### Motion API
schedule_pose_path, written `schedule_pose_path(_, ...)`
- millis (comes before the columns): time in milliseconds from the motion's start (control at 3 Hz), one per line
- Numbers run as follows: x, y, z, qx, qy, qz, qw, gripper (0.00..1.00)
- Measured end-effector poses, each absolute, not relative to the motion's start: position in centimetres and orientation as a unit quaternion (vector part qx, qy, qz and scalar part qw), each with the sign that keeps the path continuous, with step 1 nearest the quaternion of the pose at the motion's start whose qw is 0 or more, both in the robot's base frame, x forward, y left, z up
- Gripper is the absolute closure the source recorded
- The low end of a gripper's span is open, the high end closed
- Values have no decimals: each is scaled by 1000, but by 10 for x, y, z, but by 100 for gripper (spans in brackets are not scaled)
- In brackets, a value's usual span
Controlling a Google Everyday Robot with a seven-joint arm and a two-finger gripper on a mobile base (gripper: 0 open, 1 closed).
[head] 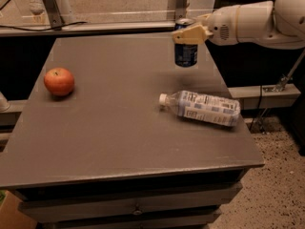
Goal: Move pepsi can near blue plastic bottle
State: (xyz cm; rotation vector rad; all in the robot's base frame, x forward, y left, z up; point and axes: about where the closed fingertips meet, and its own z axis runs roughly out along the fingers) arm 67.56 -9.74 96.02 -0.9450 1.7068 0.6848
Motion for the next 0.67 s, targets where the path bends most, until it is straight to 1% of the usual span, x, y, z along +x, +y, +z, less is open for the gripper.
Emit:
schedule_pose_path(333,660,-129,966,-382,708,298,515,100)
schedule_pose_path(667,646,-144,951,-387,707,314,501,100)
